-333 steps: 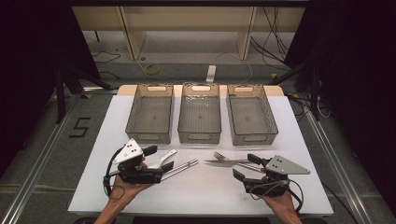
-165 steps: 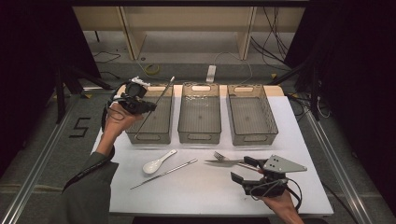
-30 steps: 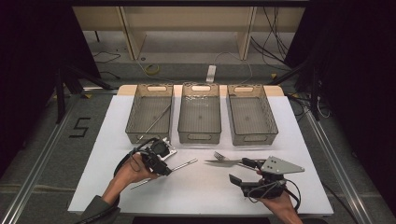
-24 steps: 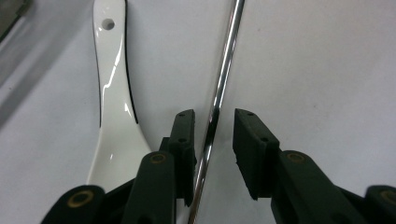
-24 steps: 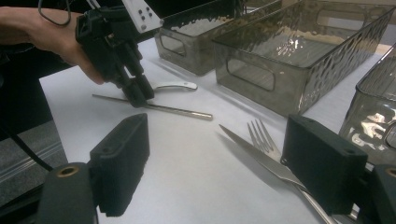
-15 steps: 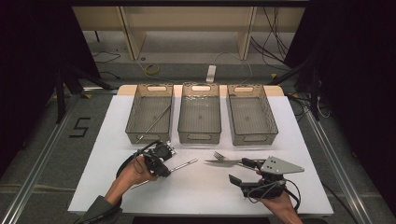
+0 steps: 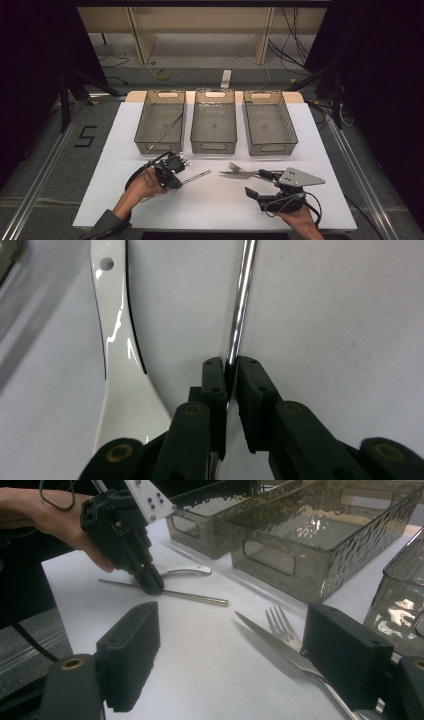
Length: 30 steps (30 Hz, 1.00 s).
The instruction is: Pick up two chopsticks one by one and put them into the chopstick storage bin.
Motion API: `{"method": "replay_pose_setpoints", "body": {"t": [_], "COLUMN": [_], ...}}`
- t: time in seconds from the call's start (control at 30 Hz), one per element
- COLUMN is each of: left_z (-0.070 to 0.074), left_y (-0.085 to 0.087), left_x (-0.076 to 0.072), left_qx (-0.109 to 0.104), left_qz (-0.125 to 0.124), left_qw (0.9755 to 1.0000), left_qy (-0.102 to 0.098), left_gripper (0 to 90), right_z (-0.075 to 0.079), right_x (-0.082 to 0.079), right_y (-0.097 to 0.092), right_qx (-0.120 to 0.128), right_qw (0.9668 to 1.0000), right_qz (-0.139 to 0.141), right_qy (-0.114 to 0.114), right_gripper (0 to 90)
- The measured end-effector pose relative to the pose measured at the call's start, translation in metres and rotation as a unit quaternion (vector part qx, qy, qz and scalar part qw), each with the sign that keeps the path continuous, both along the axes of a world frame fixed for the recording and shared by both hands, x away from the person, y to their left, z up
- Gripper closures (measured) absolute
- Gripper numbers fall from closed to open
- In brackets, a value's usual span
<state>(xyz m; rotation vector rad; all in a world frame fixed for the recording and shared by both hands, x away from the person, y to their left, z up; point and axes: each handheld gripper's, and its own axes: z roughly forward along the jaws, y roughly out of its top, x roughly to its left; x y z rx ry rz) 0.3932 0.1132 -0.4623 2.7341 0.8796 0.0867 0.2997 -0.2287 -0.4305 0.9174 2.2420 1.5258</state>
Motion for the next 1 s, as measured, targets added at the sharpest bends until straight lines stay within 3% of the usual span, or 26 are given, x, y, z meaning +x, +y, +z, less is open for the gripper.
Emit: {"method": "replay_pose_setpoints", "body": {"t": [0.47, 0.6, 0.93, 1.0], "left_z": [0.001, 0.002, 0.021, 0.029], "left_y": [-0.002, 0.000, 0.004, 0.005], "left_x": [-0.002, -0.002, -0.002, -0.002], "left_qx": [0.008, -0.005, -0.019, -0.032], "left_qz": [-0.027, -0.022, -0.017, -0.015], "left_qw": [0.9995, 0.9997, 0.9996, 0.9992], "left_qy": [-0.010, -0.010, -0.013, -0.017], "left_gripper": [85.2, 85.3, 85.3, 85.3], "right_z": [0.000, 0.001, 0.001, 0.000], "right_x": [0.000, 0.000, 0.000, 0.000], "right_y": [-0.001, -0.001, -0.001, -0.001], "right_qx": [0.000, 0.002, 0.002, 0.001], "right_qw": [1.0000, 1.0000, 1.0000, 1.0000], "right_qz": [-0.002, -0.003, -0.003, -0.003], "right_qy": [-0.001, 0.001, 0.000, 0.000], "right_gripper": [23.9, 24.0, 24.0, 24.0]}}
